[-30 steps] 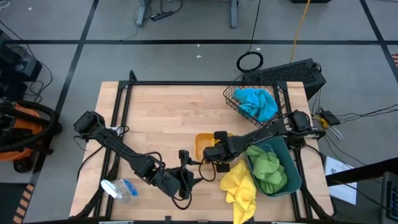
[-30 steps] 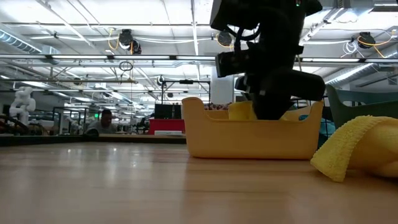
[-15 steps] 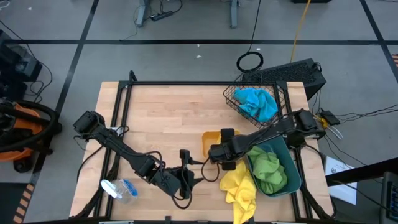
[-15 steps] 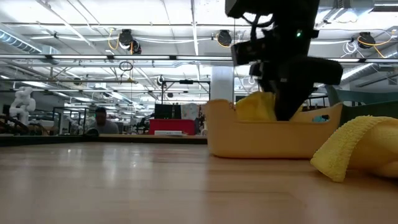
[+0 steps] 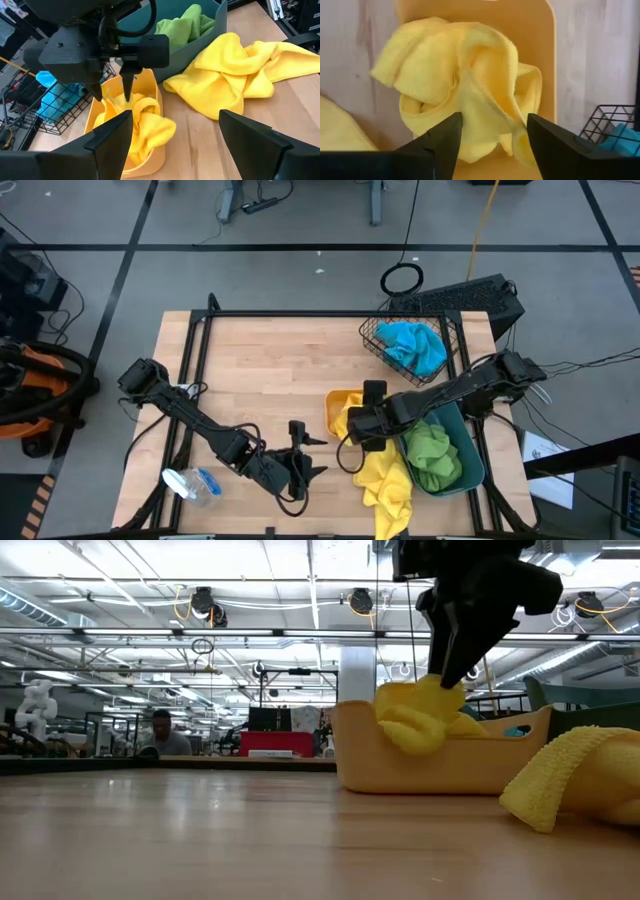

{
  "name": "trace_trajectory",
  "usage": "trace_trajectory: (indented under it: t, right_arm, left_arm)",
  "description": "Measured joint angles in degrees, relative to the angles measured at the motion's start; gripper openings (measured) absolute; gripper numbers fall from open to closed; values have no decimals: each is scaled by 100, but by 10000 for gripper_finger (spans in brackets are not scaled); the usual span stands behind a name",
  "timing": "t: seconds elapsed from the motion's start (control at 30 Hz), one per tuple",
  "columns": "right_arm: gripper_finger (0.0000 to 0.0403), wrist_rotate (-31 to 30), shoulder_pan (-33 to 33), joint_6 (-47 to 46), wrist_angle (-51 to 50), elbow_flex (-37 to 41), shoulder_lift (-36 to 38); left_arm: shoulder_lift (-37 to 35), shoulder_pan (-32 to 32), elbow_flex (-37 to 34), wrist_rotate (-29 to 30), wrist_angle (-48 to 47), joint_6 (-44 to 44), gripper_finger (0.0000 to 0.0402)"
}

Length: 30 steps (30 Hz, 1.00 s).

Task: Sort microfiber towel by color & place in baskets
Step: Put the left yellow microfiber cloth into the orange bin

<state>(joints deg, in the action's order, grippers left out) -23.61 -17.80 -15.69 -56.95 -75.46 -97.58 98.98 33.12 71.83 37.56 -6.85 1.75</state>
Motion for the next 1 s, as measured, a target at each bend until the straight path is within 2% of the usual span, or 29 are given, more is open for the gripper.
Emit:
trace_trajectory:
  t: [0.3,0.43,0.63,0.87,1.0]
  right_arm:
    - [197,-35,-70,43,2,0,4]
    - [174,-53,-215,26,6,0,4]
    - [124,-942,-745,-381,-38,0,7]
    - [105,-1107,-1355,-828,65,0,9]
    - [105,-1103,-1523,-661,620,0,-64]
  left_arm:
    - [0,0,1,-2,-9,-5,302]
    - [0,0,2,-4,-11,-10,302]
    - [0,0,2,-6,-13,-13,302]
    - [0,0,2,-6,-13,-14,302]
    - [0,0,2,-6,-4,-14,302]
